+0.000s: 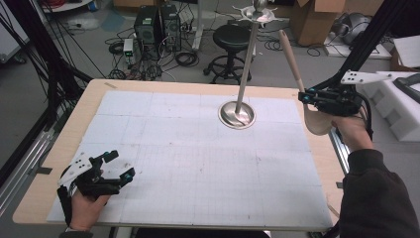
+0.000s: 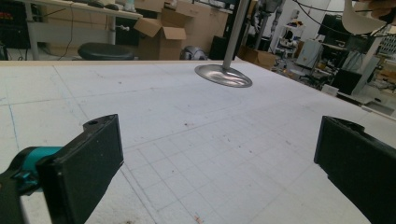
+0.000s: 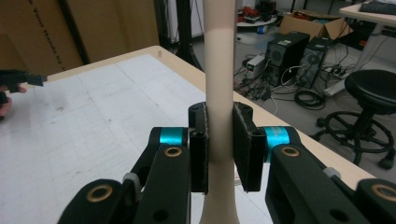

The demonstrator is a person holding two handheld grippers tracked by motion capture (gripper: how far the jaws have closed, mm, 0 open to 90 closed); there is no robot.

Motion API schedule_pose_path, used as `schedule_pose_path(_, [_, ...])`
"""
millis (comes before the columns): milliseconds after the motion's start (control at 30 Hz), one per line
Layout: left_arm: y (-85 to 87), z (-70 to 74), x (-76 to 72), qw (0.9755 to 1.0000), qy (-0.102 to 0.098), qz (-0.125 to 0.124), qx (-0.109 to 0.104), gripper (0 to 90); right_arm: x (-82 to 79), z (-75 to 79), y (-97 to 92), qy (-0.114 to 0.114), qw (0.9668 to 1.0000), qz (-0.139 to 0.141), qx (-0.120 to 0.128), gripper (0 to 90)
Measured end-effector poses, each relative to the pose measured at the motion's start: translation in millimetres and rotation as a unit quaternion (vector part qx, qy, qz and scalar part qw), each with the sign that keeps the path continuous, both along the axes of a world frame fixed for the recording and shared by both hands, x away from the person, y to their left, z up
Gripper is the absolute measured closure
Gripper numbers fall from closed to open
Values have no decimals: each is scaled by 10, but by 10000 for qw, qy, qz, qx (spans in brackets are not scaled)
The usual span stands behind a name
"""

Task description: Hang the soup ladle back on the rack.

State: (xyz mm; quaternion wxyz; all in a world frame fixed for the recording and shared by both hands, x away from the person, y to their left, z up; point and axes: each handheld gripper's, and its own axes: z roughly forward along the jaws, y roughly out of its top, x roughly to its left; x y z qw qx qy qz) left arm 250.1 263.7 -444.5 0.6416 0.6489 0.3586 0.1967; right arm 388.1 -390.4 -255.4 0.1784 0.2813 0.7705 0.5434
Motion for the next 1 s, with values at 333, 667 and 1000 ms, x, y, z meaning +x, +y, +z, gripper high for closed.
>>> schedule_pose_path(333, [20,-11,-18,10000,32,40,-46,17,95,42,-79,-37,10000,-38,10,783])
schedule_pose_path(667, [25,-21,-17,10000,50,47,-40,17,154,147,-77,-137,9999,-76,-71,783])
schedule_pose_path(1000, [29,-31,-15,9999,87,32,-41,17,255,176,-99,-148,9998,-120,-39,783])
